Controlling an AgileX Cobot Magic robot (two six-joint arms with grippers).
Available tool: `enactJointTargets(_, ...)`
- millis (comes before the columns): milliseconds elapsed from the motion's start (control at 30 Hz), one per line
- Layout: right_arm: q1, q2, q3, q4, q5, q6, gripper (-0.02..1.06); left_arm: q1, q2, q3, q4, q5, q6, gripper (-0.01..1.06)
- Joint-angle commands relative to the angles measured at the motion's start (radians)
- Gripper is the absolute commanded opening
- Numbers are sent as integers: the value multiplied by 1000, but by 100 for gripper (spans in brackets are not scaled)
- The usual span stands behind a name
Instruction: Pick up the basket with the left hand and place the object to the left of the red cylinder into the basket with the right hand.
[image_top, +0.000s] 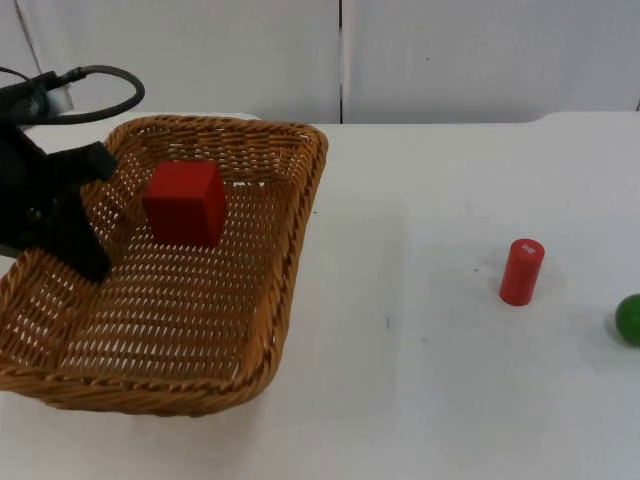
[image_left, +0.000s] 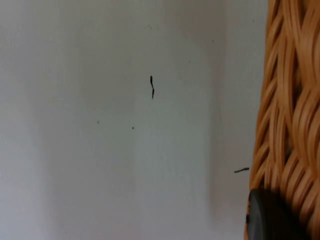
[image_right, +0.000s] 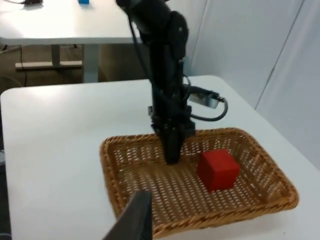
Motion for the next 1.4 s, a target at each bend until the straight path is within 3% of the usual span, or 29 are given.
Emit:
enactJointTargets(0, -4, -5, 8, -1, 12, 4, 95, 0, 11, -37, -51, 1, 12, 0)
enactJointTargets(300, -4, -5, 8, -51, 19, 4, 95, 0, 94, -118, -66, -5, 14, 0)
enactJointTargets(500, -4, -5, 8, -53, 19, 3, 95, 1, 143, -126, -128, -79, 74, 0)
enactJointTargets(833, -4, -5, 8, -53, 19, 3, 95, 16, 233, -205, -128, -50, 74, 0)
enactJointTargets(1367, -4, -5, 8, -53, 19, 1, 95, 16, 236, -208, -123, -154, 137, 0)
